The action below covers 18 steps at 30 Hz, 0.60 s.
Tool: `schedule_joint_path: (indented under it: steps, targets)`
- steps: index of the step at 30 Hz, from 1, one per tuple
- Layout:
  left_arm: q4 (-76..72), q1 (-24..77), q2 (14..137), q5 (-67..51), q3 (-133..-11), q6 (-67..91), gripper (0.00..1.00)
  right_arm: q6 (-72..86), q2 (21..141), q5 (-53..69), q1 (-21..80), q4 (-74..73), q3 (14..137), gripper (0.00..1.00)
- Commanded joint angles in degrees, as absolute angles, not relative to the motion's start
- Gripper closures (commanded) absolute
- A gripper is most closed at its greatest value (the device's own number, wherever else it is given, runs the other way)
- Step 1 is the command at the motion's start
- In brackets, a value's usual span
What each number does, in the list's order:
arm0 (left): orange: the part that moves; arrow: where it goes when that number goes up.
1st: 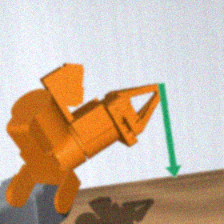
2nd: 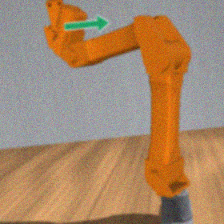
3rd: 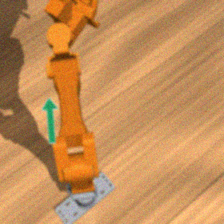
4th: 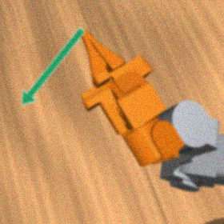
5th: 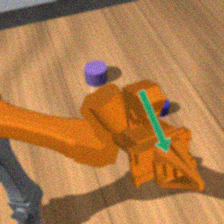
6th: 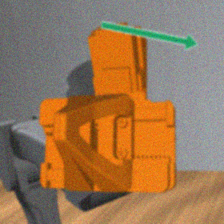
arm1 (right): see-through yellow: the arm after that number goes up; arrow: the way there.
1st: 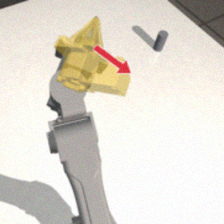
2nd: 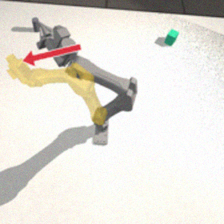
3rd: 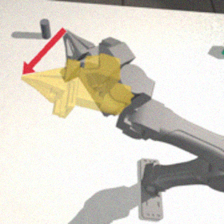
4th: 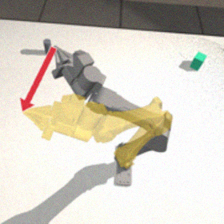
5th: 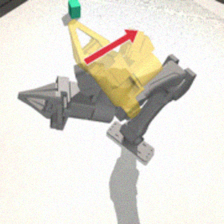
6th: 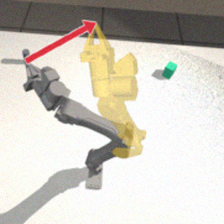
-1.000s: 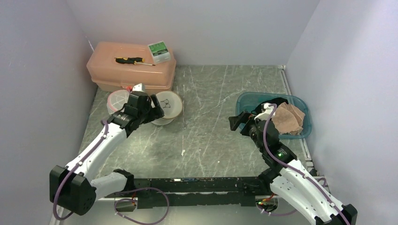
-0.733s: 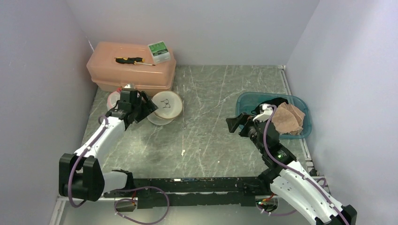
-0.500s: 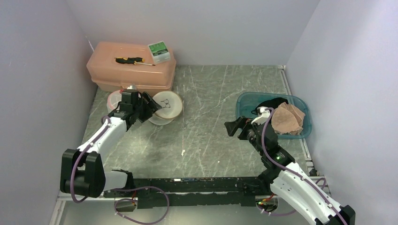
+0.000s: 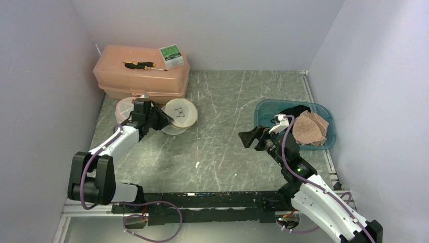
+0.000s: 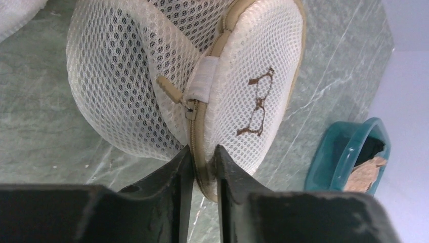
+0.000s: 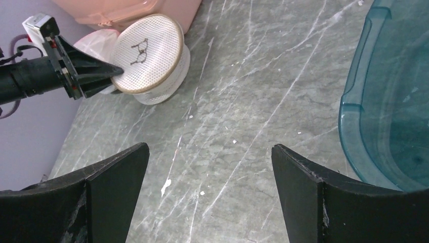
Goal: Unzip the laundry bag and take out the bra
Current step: Pick up the laundry bag at the center of the board.
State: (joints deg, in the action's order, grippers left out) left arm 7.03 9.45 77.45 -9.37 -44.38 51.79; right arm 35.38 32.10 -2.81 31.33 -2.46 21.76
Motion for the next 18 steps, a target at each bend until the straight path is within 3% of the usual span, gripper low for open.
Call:
schedule_joint_path:
  steps: [1, 5, 13, 18]
  targets:
    - [2.7, 9.2, 74.2, -11.3, -42.6, 52.5, 0.8, 37.5, 31.8, -2.8, 31.5, 2.0, 22.1, 0.03]
    - [1.8, 9.5, 71.7, -14.1, -42.3, 53.2, 0.97, 40.1, 30.3, -4.6, 31.5, 3.4, 20.6, 0.01]
    - [0.8, 18.6, 63.4, -13.8, -42.6, 58.3, 0.97, 37.3, 30.9, -4.1, 31.4, -9.2, 29.1, 0.02]
    - [-2.0, 27.0, 58.3, -7.9, -40.8, 64.1, 0.97, 38.8, 24.0, -6.8, 31.4, -14.1, 31.3, 0.0]
